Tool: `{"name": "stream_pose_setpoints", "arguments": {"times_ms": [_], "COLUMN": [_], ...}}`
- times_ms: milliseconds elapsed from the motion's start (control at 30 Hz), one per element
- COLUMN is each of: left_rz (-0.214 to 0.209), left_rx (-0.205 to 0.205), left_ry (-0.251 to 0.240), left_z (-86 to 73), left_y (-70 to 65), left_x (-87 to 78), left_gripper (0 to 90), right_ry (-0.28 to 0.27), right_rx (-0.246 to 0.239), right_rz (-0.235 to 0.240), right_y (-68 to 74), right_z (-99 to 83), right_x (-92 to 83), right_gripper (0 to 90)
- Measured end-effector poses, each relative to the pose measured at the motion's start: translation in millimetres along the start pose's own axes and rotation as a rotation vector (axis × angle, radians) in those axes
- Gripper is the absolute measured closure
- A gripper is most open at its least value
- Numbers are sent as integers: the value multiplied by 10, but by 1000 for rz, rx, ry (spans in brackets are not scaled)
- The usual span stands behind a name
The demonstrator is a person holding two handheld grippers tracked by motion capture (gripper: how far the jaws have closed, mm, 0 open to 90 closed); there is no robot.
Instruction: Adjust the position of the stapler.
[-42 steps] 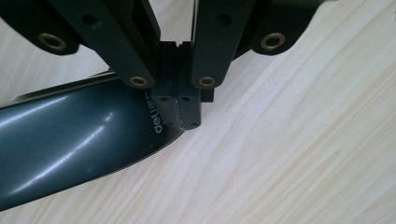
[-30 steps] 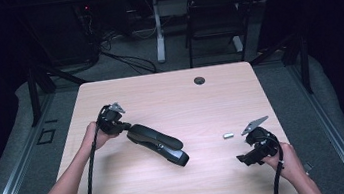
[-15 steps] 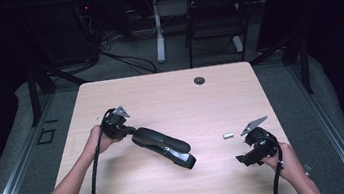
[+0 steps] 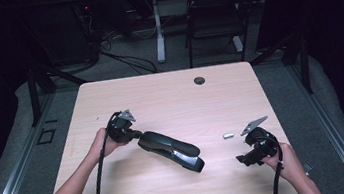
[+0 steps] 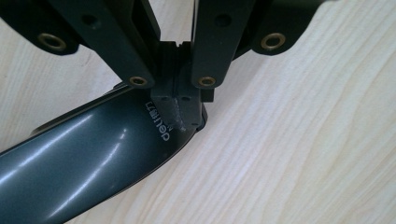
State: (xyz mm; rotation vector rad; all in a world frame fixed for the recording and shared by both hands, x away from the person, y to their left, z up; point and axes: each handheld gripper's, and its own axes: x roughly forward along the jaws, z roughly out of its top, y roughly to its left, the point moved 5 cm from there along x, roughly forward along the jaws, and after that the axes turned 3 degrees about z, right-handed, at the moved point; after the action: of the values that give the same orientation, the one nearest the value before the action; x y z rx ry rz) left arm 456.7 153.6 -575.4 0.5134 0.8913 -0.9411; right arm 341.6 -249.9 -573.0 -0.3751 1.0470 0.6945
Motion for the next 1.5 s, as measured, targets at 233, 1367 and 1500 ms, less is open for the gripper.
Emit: {"name": "stream_pose_setpoints", "arguments": {"times_ms": [233,1367,1500], "left_rz": [-25,-229,-191], "left_rx": [-44,162,204], "left_ry": [-32,-69,-45], "left_z": [-34,214,217], "left_y": [52,-332,-353], "left_x": [8,205,213], "left_gripper": [761,42,67], "right_ry": [4,-135,-143], "right_rx": [-10,-55,-76], "right_rz": [-6,170,174], "right_y": [3,685,775], "right_z": [4,483,549], "right_x": [-10,-62,-40], "right_gripper": [161,122,129]}}
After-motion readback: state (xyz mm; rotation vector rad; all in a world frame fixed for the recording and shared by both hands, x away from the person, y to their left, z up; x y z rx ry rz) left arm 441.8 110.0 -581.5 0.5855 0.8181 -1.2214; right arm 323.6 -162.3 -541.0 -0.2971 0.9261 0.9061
